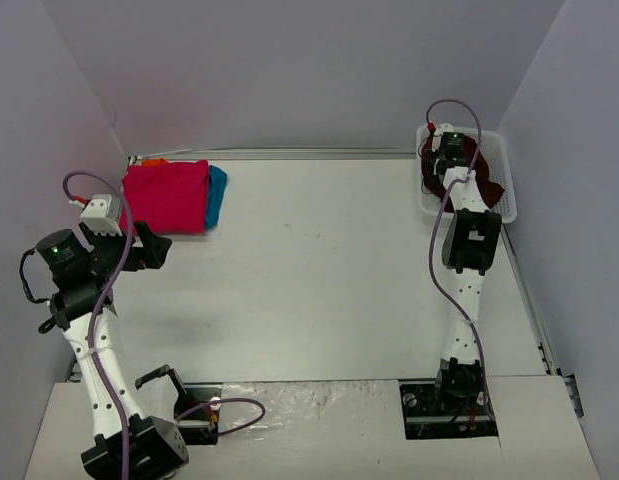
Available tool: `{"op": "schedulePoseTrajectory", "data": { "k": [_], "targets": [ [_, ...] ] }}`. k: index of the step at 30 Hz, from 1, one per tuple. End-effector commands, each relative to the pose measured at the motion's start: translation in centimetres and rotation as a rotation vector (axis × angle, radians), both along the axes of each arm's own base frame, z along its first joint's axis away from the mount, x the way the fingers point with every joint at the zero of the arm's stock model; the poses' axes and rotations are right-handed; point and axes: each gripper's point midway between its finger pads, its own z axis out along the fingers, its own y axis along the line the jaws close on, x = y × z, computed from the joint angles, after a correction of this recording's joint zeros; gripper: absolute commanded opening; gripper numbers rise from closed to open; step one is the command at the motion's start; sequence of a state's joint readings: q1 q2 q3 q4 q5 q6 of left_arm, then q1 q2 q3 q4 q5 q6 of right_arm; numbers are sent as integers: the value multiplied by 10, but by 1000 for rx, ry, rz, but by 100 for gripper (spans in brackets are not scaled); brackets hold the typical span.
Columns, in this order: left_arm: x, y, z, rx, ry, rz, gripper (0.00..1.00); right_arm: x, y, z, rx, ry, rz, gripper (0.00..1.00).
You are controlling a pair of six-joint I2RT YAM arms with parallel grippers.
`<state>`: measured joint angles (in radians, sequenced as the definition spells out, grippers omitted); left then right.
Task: Fold and stack the t-shirts
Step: Grab crumpled tshirt from bin with the right arm
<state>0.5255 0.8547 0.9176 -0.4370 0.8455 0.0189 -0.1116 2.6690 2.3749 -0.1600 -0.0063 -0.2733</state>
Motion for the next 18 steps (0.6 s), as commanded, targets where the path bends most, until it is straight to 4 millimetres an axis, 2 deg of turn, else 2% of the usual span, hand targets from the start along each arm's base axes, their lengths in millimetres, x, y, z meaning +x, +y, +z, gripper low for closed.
{"op": "schedulePoseTrajectory", "data": {
  "k": [1, 3, 4, 6, 7, 9, 10, 11, 12, 13, 14, 15, 17, 18],
  "targets": [
    [0, -2, 10, 5, -47, -20, 94, -15, -20, 1, -10, 48, -37, 0],
    [0, -3, 12, 8, -54, -21, 94, -16, -19, 13, -10, 36, -35, 0],
    [-1, -3, 12, 8, -55, -23, 94, -16, -10, 30, 14, 13, -4, 0],
    [-2, -4, 14, 11, -63, -24, 94, -18, -5, 47, 34, -13, 0, 0],
    [-3, -5, 15, 14, -68, -26, 94, -21, 0, 68, 54, -43, 13, 0],
    [-4, -7, 19, -6, -75, -18, 94, -25, 8, 89, 107, -75, 28, 0],
    [-5, -8, 21, -6, -83, -20, 94, -29, 15, 109, 151, -105, 37, 0],
    [-6, -10, 23, -8, -92, -22, 94, -32, 21, 117, 154, -112, 51, 0],
    [-7, -10, 24, -6, -96, -24, 94, -38, 26, 144, 153, -151, 63, 0],
    [-8, -11, 24, -5, -100, -22, 94, -45, 31, 142, 172, -139, 73, 0],
    [-8, -11, 24, -7, -103, -22, 94, -47, 35, 150, 177, -157, 77, 0],
    [-9, -12, 26, -2, -113, -24, 94, -52, 36, 171, 171, -191, 80, 0],
    [-10, -14, 29, -9, -122, -31, 94, -60, 36, 176, 169, -197, 74, 0],
    [-10, -15, 30, -13, -121, -32, 94, -64, 37, 190, 165, -216, 77, 0]
  ]
}}
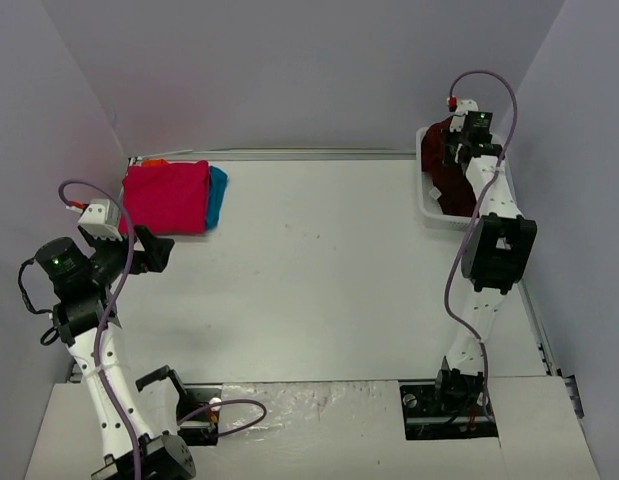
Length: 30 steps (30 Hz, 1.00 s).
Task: Fold and stack the t-shirts
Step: Grab crumpled tshirt from bin with the right arm, then move the tshirt to the center of the board
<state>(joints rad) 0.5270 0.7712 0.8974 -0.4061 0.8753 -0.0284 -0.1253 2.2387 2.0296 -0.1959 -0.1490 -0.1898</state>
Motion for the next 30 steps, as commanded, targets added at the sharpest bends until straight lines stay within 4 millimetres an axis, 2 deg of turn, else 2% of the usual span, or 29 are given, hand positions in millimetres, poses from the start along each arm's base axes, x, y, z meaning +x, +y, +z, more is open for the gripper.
{"op": "schedulePoseTrajectory", "data": {
  "k": [1, 2, 3, 5, 6, 8, 9, 11, 12, 13, 15, 16, 17, 19, 20, 21, 22, 23, 27, 30],
  "targets": [
    [1, -4, 13, -9, -47, -22, 94, -8, 11, 78, 15, -153, 22, 0],
    [0, -4, 13, -12, -47, -24, 94, -13, 11, 76, 12, -144, 21, 0],
    [0, -5, 13, -13, -49, -28, 94, -17, 11, 87, 5, -160, 23, 0],
    [-1, -7, 15, -15, -55, -33, 94, -24, 13, 90, -3, -160, 31, 0],
    [-1, -7, 16, -14, -59, -35, 94, -29, 16, 106, -6, -189, 37, 0],
    [-3, -8, 17, -9, -67, -35, 94, -34, 23, 120, -16, -213, 55, 0],
    [-3, -9, 18, -10, -68, -38, 94, -40, 30, 139, -23, -246, 62, 0],
    [-4, -9, 19, -5, -75, -37, 94, -47, 38, 160, -33, -284, 71, 0],
    [-4, -9, 19, -6, -76, -36, 94, -55, 42, 182, -56, -322, 73, 0],
    [-5, -10, 20, -7, -78, -37, 94, -60, 56, 192, -61, -338, 97, 0],
    [-5, -10, 21, -7, -82, -38, 94, -72, 67, 218, -88, -381, 125, 0],
    [-5, -11, 21, -11, -82, -39, 94, -78, 92, 221, -92, -377, 173, 0],
    [-5, -11, 21, -12, -83, -38, 94, -88, 103, 236, -94, -404, 195, 0],
    [-6, -11, 23, -11, -89, -38, 94, -103, 128, 243, -93, -405, 279, 0],
    [-6, -11, 23, -11, -90, -36, 94, -112, 152, 247, -87, -412, 334, 0],
    [-7, -12, 24, -11, -95, -35, 94, -125, 165, 260, -84, -435, 367, 0],
    [-7, -12, 26, -12, -98, -35, 94, -136, 179, 261, -92, -428, 419, 0],
    [-7, -12, 25, -12, -99, -36, 94, -153, 204, 269, -88, -445, 478, 0],
    [-10, -15, 27, -10, -106, -41, 94, -191, 242, 270, -66, -436, 603, 0],
    [-11, -16, 28, -7, -114, -42, 94, -214, 254, 259, -15, -403, 701, 0]
  ]
}}
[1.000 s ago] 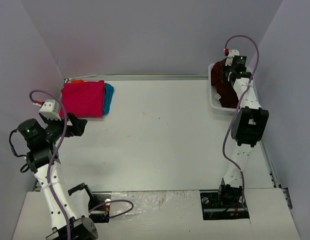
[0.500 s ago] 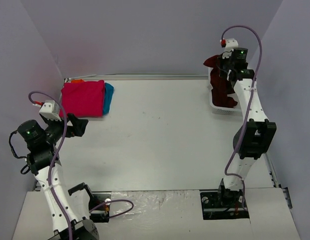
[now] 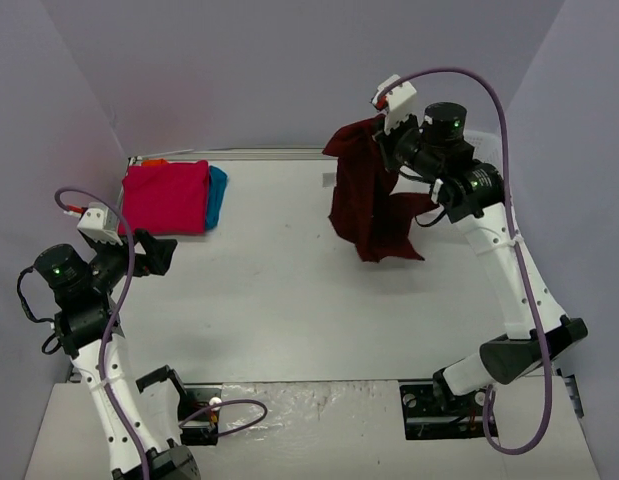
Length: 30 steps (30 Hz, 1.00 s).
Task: Fold and stack the t-shirts
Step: Move the tshirt to the center of the board
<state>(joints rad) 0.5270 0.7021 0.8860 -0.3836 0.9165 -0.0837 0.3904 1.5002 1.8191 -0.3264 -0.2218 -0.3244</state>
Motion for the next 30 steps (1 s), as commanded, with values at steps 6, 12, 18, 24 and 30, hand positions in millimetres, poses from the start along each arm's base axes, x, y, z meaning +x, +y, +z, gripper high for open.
{"op": "schedulePoseTrajectory", "data": {
  "k": [6, 12, 18, 24, 30],
  "targets": [
    [-3, -4, 16, 10, -63, -18, 94, -106, 37, -110, -123, 407, 495, 0],
    [-2, -4, 16, 4, -70, -17, 94, -173, 63, -225, -357, 717, 616, 94],
    [-5, -8, 22, -6, -80, -34, 94, -170, 43, -261, -439, 760, 548, 100],
    [1, -31, 32, -115, -47, -223, 94, -167, 25, -259, -444, 736, 493, 100],
    [23, -77, -3, 94, 185, -461, 95, -159, -7, -253, -395, 723, 392, 99]
  ]
}}
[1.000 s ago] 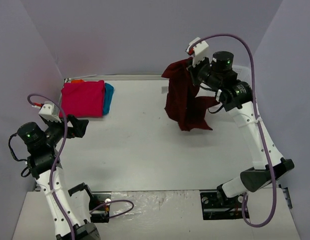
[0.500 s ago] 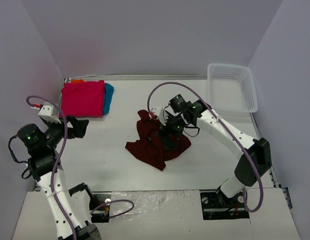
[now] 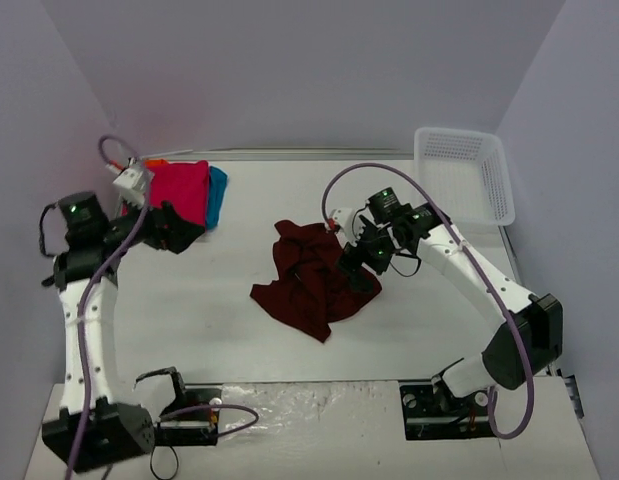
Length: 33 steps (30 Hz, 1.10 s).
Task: Fold and stack the t-shirts
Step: Move the tshirt to the center of the board
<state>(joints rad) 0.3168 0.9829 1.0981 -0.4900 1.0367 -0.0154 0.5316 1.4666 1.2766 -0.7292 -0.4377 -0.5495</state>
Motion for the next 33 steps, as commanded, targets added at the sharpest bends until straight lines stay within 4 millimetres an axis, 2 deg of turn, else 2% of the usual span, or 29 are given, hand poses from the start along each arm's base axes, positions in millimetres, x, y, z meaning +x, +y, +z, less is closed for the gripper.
{"op": "schedulePoseTrajectory", "data": {
  "k": [1, 3, 4, 6, 7, 8, 9, 10, 11, 12, 13, 14, 15, 17, 18, 19, 24, 26, 30, 33],
  "targets": [
    [10, -28, -14, 159, 74, -169, 95, 4, -25, 18, 13, -58, -70, 98],
    [20, -48, -18, 144, 113, -247, 94, 5, -33, 21, 26, -69, -105, 90],
    [35, -55, -23, 115, 145, -282, 94, 9, -42, 26, 32, -87, -144, 89],
    [48, -74, -28, 72, 179, -346, 94, 11, -52, 25, 33, -95, -196, 88],
    [61, -83, -46, 47, 247, -379, 94, 12, -60, 28, 34, -110, -225, 88],
    [71, -94, -41, 55, 236, -407, 94, 14, -63, 29, 42, -122, -239, 88],
    [77, -101, -46, 58, 256, -423, 94, 14, -65, 29, 48, -130, -252, 88],
    [88, -113, -67, 56, 315, -452, 94, 13, -73, 28, 51, -133, -281, 88],
    [102, -119, -63, 66, 299, -453, 94, 16, -75, 30, 61, -148, -292, 88],
    [108, -124, -68, 64, 316, -465, 94, 18, -78, 30, 65, -155, -306, 89],
    [117, -136, -88, 63, 364, -491, 94, 18, -81, 31, 75, -157, -319, 89],
    [127, -145, -81, 55, 344, -506, 94, 21, -87, 31, 79, -157, -343, 89],
    [134, -153, -101, 36, 403, -523, 94, 22, -89, 30, 85, -154, -353, 89],
    [137, -175, -110, 34, 427, -575, 94, 21, -91, 28, 103, -137, -366, 89],
    [146, -182, -121, 50, 449, -585, 94, 23, -96, 27, 106, -135, -383, 89],
    [145, -193, -128, 68, 460, -604, 94, 23, -97, 27, 111, -138, -388, 89],
    [180, -200, -171, 146, 543, -481, 94, 25, -104, 30, 133, -141, -417, 91],
    [184, -199, -180, 168, 572, -448, 94, 26, -105, 30, 137, -142, -419, 91],
    [196, -183, -203, 281, 601, -342, 94, 26, -105, 27, 154, -123, -418, 92],
    [205, -171, -208, 296, 608, -283, 94, 25, -106, 24, 166, -115, -416, 93]
  ]
}}
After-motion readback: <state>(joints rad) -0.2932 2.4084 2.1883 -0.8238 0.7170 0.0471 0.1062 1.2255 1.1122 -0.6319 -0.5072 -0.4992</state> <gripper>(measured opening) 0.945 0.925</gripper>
